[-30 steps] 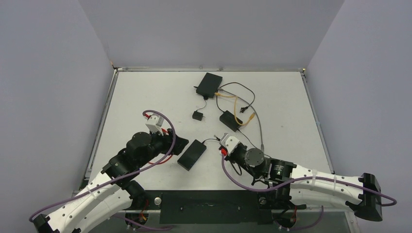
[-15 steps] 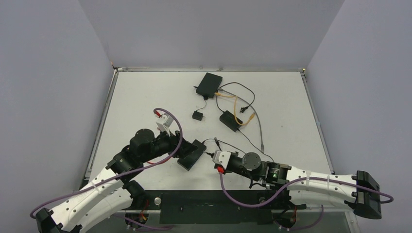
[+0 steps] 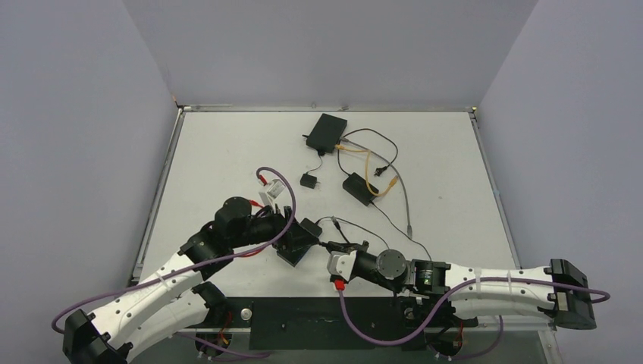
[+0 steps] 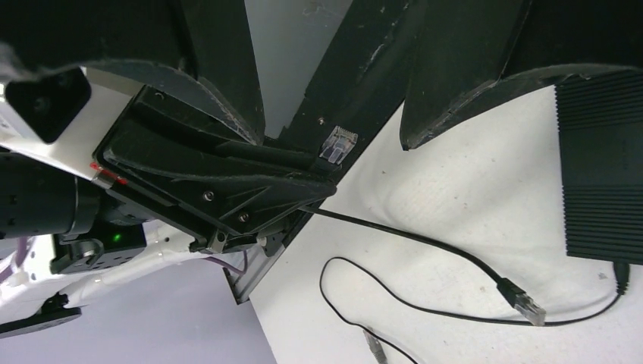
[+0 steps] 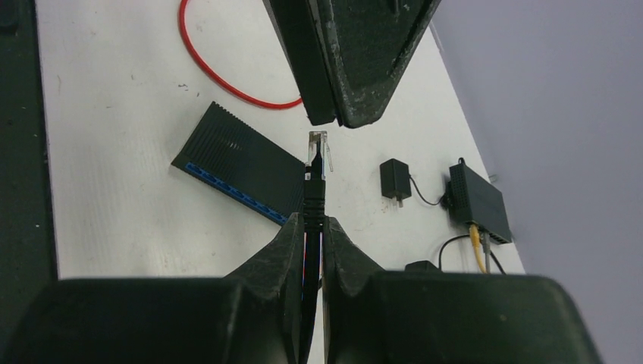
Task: Insert the plug into the switch port
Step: Pick up the connector from the center of the board.
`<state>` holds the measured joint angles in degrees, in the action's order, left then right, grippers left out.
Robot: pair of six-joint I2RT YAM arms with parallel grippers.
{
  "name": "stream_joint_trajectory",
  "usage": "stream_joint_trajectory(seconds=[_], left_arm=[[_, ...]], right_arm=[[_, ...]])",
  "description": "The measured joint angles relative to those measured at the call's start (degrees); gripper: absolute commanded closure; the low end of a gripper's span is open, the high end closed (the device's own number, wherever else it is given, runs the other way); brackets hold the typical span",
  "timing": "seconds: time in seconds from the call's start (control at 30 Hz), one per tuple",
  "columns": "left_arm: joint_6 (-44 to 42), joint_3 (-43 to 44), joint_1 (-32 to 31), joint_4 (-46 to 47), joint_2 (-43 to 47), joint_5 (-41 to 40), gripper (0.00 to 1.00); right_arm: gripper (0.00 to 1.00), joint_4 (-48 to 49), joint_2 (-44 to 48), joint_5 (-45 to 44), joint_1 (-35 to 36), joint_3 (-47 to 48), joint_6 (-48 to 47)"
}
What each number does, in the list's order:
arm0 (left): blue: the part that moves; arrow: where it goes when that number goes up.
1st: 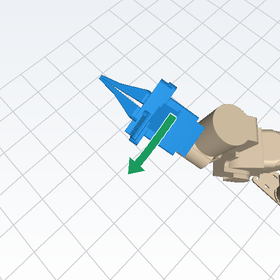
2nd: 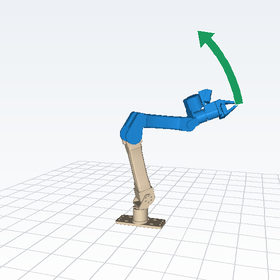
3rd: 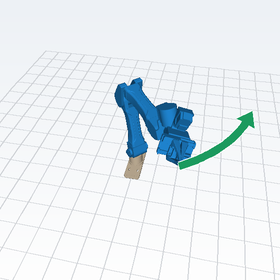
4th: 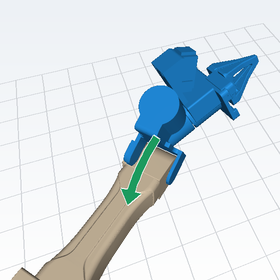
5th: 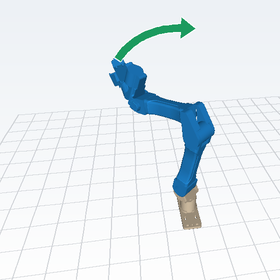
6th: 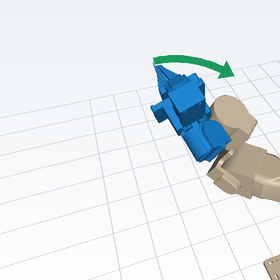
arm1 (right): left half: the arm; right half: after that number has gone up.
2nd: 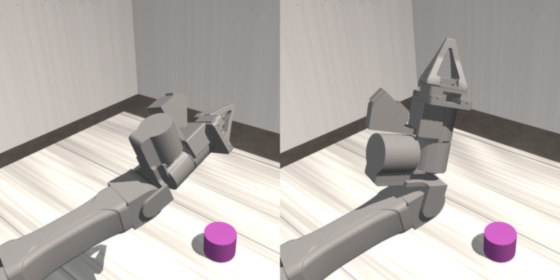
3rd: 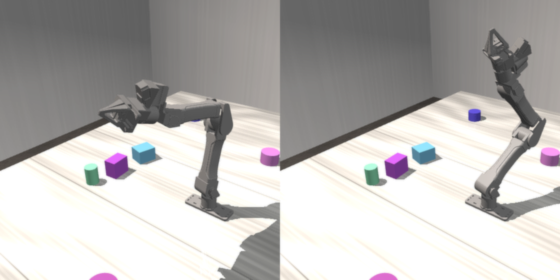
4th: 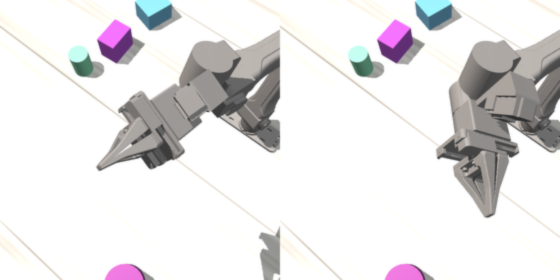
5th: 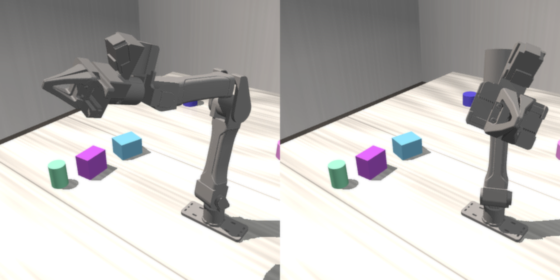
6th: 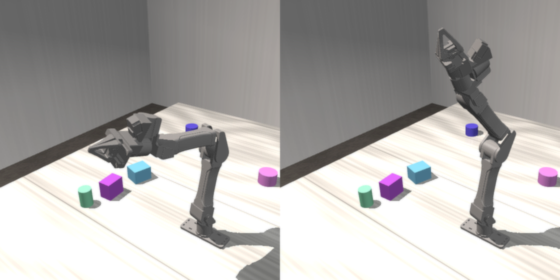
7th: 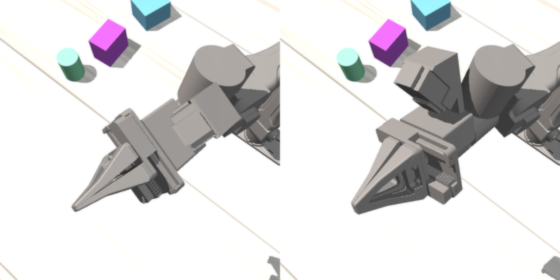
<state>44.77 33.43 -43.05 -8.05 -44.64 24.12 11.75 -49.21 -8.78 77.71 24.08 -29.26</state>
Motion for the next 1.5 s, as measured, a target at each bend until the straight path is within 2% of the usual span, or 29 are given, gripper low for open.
stream_joint_trajectory(seconds=[0.57,0.87,1.2,1.5], left_arm=[[7.13,-0.33,1.84,1.86,-3.04,7.93,0.38],[9.11,-0.33,3.32,2.60,-3.21,10.99,0.51],[11.17,-1.46,3.41,5.77,-4.39,12.87,0.60],[11.87,-1.70,3.43,7.48,-4.79,13.55,0.76]], right_arm=[[1.00,11.47,-5.11,-18.99,10.45,-2.60,-14.12],[1.00,16.76,-7.50,-24.15,12.90,-2.62,-19.56],[1.00,19.87,-10.03,-26.86,14.27,-2.62,-23.21],[1.00,21.18,-10.80,-27.87,14.34,-2.62,-24.17]])
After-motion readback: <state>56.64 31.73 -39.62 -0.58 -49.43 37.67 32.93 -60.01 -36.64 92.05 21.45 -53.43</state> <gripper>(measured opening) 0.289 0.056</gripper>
